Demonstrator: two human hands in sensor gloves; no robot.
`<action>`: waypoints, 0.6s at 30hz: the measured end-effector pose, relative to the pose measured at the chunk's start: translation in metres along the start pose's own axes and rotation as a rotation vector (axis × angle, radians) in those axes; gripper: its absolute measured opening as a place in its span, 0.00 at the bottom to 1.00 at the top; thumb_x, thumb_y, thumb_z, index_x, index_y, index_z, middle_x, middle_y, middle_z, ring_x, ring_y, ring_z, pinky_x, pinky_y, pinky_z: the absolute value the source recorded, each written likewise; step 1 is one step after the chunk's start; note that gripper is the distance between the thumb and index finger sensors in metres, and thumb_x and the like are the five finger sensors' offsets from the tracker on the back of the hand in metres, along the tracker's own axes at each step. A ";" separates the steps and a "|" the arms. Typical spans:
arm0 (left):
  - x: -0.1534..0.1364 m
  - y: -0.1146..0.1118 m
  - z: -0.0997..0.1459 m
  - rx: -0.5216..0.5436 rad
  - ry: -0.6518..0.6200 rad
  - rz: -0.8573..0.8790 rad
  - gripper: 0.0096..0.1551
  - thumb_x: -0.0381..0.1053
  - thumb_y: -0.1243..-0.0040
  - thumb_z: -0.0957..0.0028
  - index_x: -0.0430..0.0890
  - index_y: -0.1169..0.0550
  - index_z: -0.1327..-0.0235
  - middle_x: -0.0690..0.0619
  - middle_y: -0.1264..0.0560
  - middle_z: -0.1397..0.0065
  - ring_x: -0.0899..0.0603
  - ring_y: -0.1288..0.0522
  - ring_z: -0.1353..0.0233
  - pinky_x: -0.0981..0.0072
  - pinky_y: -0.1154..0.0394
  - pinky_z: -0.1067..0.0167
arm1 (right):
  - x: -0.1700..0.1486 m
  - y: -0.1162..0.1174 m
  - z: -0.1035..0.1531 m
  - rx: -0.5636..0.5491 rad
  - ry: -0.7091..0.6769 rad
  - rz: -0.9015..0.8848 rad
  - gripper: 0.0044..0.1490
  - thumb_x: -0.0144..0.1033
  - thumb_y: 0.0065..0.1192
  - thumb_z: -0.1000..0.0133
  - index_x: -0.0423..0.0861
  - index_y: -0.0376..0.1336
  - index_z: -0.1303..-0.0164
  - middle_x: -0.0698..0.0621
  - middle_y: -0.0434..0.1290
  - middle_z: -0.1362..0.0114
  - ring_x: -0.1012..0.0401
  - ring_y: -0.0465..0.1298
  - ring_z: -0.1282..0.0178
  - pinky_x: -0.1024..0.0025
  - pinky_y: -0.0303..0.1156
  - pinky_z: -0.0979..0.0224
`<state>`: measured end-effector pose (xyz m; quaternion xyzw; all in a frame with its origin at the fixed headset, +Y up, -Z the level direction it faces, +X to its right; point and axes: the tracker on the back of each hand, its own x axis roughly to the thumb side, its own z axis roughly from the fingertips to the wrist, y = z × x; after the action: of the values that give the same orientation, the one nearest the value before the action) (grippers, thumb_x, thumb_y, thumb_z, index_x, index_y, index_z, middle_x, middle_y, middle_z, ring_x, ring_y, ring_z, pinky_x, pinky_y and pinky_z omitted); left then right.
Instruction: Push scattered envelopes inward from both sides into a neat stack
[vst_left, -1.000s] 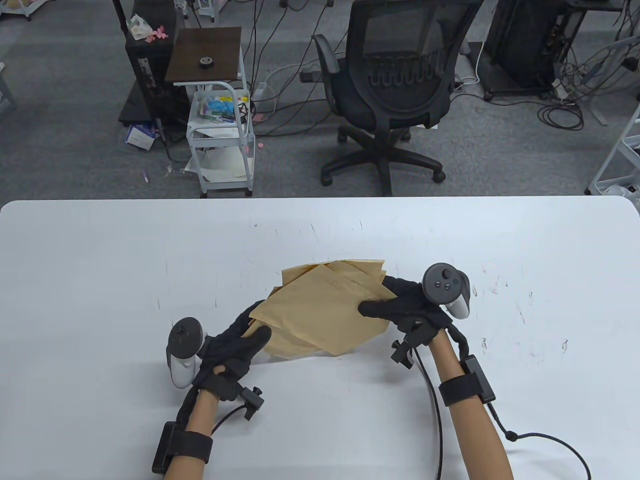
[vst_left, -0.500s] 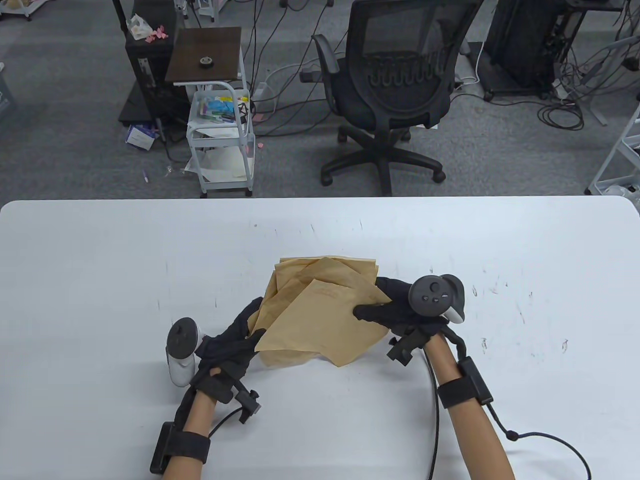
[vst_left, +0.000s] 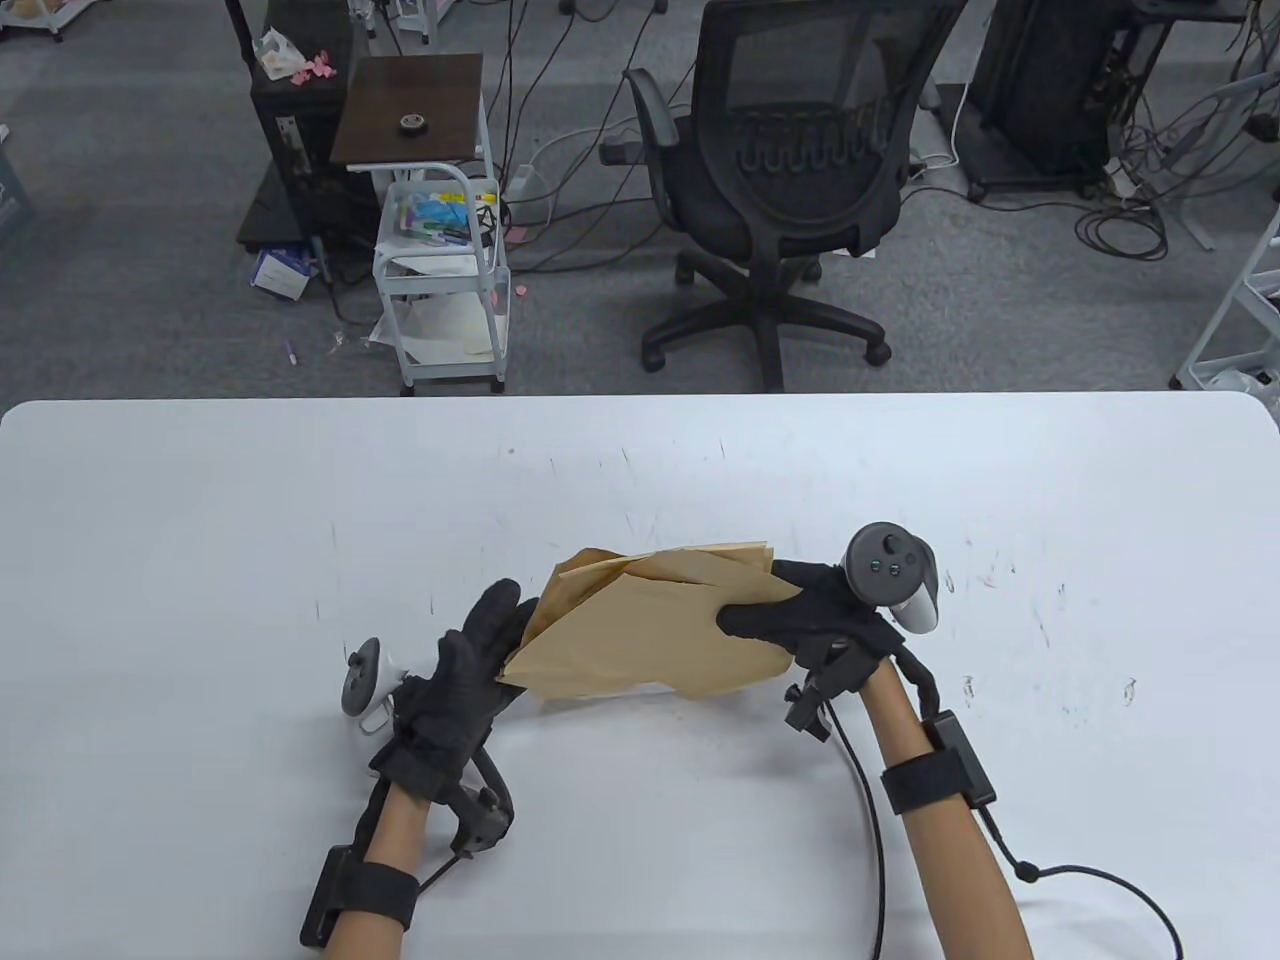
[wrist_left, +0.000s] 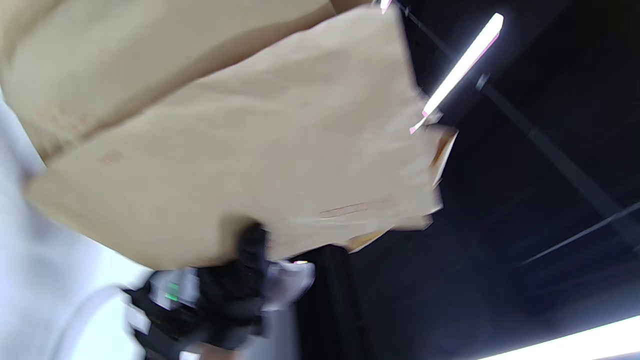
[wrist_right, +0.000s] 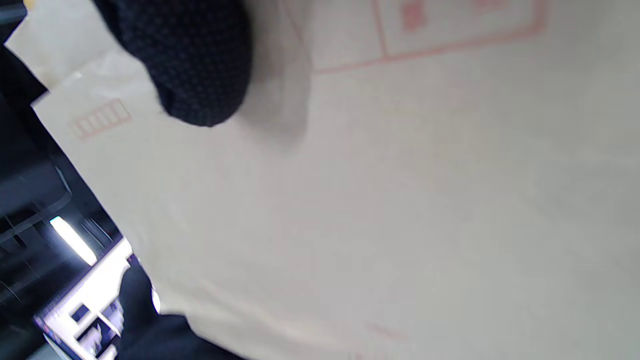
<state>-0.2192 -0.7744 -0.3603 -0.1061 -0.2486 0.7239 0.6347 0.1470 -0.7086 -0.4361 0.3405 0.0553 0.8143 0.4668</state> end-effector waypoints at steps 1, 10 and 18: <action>0.001 -0.001 0.000 0.002 0.017 -0.072 0.57 0.78 0.54 0.48 0.51 0.54 0.13 0.39 0.50 0.12 0.25 0.53 0.14 0.23 0.52 0.25 | -0.003 0.002 0.000 0.008 0.012 0.020 0.38 0.40 0.72 0.49 0.46 0.63 0.28 0.42 0.77 0.29 0.43 0.78 0.36 0.36 0.68 0.30; 0.021 -0.006 -0.003 0.088 -0.030 -0.196 0.44 0.60 0.41 0.44 0.51 0.45 0.17 0.43 0.40 0.16 0.29 0.43 0.17 0.29 0.45 0.24 | 0.014 0.003 -0.007 -0.042 -0.087 -0.057 0.29 0.35 0.71 0.49 0.47 0.69 0.36 0.45 0.83 0.38 0.48 0.83 0.44 0.41 0.73 0.34; 0.042 -0.006 -0.003 0.147 -0.080 -0.203 0.29 0.54 0.46 0.41 0.53 0.32 0.24 0.45 0.28 0.24 0.32 0.29 0.25 0.33 0.37 0.27 | 0.023 -0.002 -0.010 -0.096 -0.109 0.000 0.26 0.33 0.72 0.50 0.44 0.72 0.41 0.46 0.85 0.43 0.50 0.85 0.50 0.45 0.77 0.38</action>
<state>-0.2197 -0.7325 -0.3536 -0.0046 -0.2292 0.6760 0.7003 0.1350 -0.6869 -0.4333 0.3616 -0.0093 0.7962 0.4850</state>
